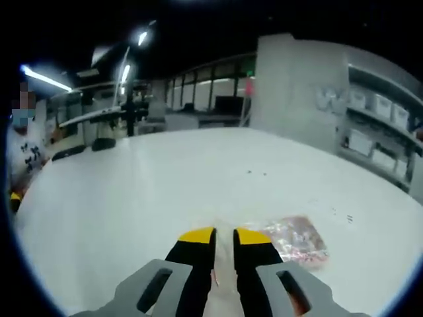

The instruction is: Open the resealable bag by pulling the two sides of the seal apart until the entire bag opening is separated and visibly accessible.

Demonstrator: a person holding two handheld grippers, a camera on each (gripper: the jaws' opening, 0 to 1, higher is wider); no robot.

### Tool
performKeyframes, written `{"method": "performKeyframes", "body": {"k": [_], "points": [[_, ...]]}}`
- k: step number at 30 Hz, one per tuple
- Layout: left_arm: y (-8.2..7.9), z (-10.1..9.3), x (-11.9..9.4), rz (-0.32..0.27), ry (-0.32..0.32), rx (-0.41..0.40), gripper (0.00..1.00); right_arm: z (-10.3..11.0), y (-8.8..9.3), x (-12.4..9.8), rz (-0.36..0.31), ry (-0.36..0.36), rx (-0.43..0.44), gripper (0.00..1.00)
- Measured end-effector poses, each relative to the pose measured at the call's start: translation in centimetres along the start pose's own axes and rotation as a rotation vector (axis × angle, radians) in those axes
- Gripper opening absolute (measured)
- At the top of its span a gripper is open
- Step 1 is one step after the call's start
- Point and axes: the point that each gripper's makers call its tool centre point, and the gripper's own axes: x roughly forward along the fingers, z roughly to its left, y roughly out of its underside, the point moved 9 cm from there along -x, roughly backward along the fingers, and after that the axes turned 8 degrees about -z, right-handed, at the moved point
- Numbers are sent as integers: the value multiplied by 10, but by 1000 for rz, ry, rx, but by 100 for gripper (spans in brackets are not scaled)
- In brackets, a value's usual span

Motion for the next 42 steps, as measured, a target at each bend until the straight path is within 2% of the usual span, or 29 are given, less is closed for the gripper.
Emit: {"method": "performKeyframes", "body": {"k": [4,8,18,19,21,25,30,35,36,37,39,42], "points": [[0,0,1,1,3,0,87,-2,-4,-1,-17,7,-2,11],[-1,0,2,-2,6,-1,87,-4,-8,-2,-27,18,-18,18],[-1,1,2,0,6,3,87,-3,-10,-1,-23,17,-41,18],[-1,1,1,1,6,4,87,-3,-11,-1,-15,26,-67,19],[-1,1,1,2,5,5,87,-4,-14,-1,-9,41,-131,21],[-1,1,1,1,5,5,87,-6,-17,-1,-50,66,-110,34],[-1,1,0,2,5,9,87,-9,-15,-3,-41,80,-112,29],[-1,2,0,4,3,9,87,-10,-16,-5,-52,83,-103,32],[-1,2,0,3,4,9,87,-11,-17,-5,-64,87,-102,37],[-2,1,0,1,4,10,87,-12,-20,-4,-100,97,-93,48],[-2,1,0,1,4,11,87,-14,-21,-4,-127,102,-72,65],[-2,1,-1,3,4,10,87,-15,-23,-3,-204,121,-47,99]]}}
